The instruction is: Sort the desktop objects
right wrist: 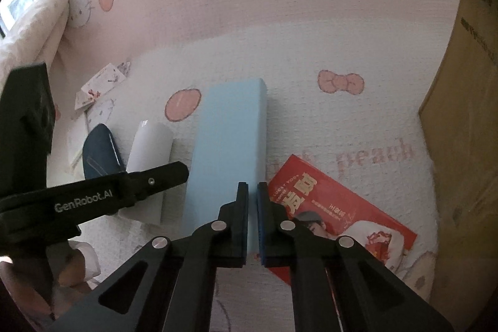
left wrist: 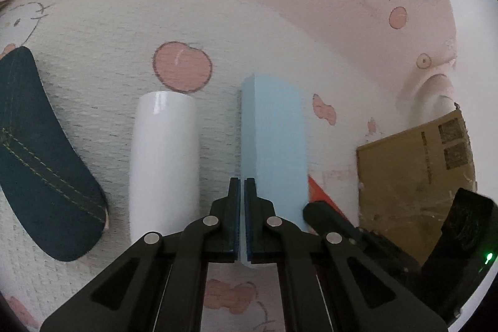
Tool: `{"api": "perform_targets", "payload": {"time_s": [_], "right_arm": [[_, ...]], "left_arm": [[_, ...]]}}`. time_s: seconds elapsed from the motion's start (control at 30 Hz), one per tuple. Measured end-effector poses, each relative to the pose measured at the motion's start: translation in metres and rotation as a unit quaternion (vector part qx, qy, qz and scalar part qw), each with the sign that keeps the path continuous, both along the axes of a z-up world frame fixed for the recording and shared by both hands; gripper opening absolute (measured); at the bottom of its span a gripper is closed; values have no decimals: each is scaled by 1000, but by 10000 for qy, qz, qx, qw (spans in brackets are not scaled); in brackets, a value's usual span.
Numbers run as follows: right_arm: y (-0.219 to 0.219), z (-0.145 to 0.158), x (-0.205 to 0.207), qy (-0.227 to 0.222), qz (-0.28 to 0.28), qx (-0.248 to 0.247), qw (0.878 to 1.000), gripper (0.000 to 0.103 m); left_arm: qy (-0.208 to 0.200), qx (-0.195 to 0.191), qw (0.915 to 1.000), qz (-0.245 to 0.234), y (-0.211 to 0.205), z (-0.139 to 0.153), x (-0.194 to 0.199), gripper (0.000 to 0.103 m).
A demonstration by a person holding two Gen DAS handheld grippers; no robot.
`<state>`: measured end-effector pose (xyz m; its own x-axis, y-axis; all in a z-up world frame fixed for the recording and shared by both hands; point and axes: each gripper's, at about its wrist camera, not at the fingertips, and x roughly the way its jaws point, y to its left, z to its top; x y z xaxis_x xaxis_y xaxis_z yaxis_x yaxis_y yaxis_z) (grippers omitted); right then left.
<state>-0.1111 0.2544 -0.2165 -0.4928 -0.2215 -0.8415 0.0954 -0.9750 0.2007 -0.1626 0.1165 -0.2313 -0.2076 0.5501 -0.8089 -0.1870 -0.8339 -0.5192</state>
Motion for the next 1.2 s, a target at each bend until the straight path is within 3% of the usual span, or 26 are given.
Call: {"api": "perform_targets", "payload": {"time_s": [0.23,0.33,0.43,0.5,0.57,0.63,0.7,0.73,0.77,0.8,0.87,0.97,1.2], "right_arm": [[4,1,2,58,-148,248,9996,2],[17,-6,-2,-193,-437,360,9982,2],[38,-15,0,-482,-816,78,9955,3],[48,-12,5,-424,-909,-200,9948,3],[52,-4,8,-308,-978,-56,9947,3],[53,6,9,-151,-1013,161,9946,3],[53,12,7,-105,-1062,320,9938,4],[53,14,5,-107,-1090,399,9932,5],[53,15,5,-108,-1122,459,9926,12],[54,16,4,-112,-1192,551,9913,25],[56,19,2,-73,-1302,585,9897,48],[59,22,3,-26,-1319,359,9906,50],[61,30,8,5,-1174,657,9909,50]], "left_arm": [[-66,514,9982,-294,10,14,1,0],[127,533,9967,-598,27,22,5,0],[385,661,9924,-965,52,27,11,0],[392,722,9908,-1073,61,29,12,0],[375,744,9900,-1137,71,29,12,0],[342,794,9903,-1087,72,31,10,4],[303,869,9900,-1073,69,31,8,24],[293,895,9904,-1014,66,31,7,27],[304,974,9905,-923,62,31,6,35],[305,1023,9905,-864,61,31,7,38],[234,1183,9898,-761,57,28,4,38],[105,1414,9871,-747,59,25,1,36],[-87,1666,9803,-1059,84,25,-4,36]]}}
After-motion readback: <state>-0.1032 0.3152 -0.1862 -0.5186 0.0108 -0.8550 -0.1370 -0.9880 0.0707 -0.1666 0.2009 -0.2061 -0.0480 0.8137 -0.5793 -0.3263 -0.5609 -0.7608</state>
